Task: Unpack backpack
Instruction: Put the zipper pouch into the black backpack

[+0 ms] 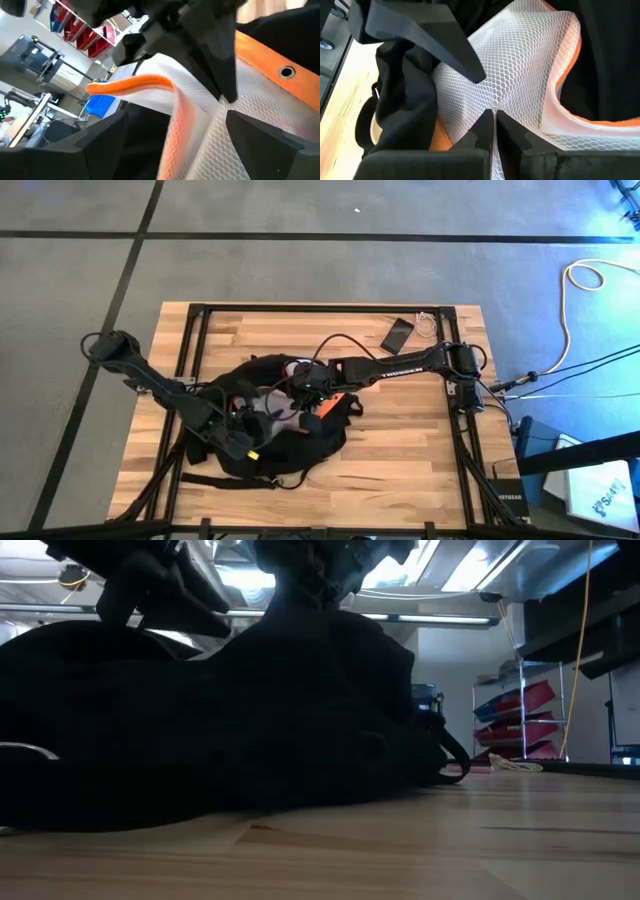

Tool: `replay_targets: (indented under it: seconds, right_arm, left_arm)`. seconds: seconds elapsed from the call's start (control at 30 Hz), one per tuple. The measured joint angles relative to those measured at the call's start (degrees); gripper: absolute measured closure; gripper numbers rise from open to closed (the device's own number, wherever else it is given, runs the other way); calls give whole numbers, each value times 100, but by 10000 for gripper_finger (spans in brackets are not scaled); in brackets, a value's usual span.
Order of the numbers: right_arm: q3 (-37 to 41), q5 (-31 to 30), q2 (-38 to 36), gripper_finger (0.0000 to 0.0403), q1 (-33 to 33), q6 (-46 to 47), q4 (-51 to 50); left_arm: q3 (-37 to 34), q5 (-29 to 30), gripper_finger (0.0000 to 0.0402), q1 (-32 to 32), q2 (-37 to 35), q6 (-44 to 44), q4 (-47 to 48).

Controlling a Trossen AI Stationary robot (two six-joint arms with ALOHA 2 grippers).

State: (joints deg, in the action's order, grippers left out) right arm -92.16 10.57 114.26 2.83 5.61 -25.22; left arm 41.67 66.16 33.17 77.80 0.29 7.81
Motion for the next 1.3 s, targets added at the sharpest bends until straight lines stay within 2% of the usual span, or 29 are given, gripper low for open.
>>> replay_targets:
  seconds: [0.13, 0.23, 0.3, 0.53, 0.67, 0.77, 0.87, 1.13, 1.2, 1.3]
  right_arm:
    - [0, -8, 0, 403, -3, 0, -29]
    - [0, -40, 0, 403, -7, 0, -36]
    - [0, -44, 0, 403, -7, 0, -36]
    - [0, -85, 0, 403, -11, 0, -33]
    - [0, -94, 0, 403, -15, 0, -32]
    - [0, -94, 0, 403, -15, 0, -34]
    - [0, -94, 0, 403, -15, 0, -32]
    - [0, -90, 2, 403, -15, 2, 6]
    - [0, -90, 2, 403, -13, 2, 8]
    - [0, -90, 2, 403, -13, 0, 8]
  left_arm:
    - [0, -405, 80, 2, -33, -214, 397]
    - [0, -1451, 80, -12, -30, -476, 631]
    - [0, -1860, 80, -43, -29, -718, 753]
    - [0, -1916, 81, -227, -29, -1239, 1372]
    - [0, -1955, 98, -343, -24, -1247, 1407]
    - [0, -1960, 129, -390, -24, -1153, 1265]
    - [0, -2083, 180, -426, -24, -1084, 1222]
    - [0, -2590, 371, -490, -22, -1039, 1214]
    - [0, -2620, 392, -487, -22, -988, 1217]
    - [0, -2614, 399, -487, -22, -842, 1266]
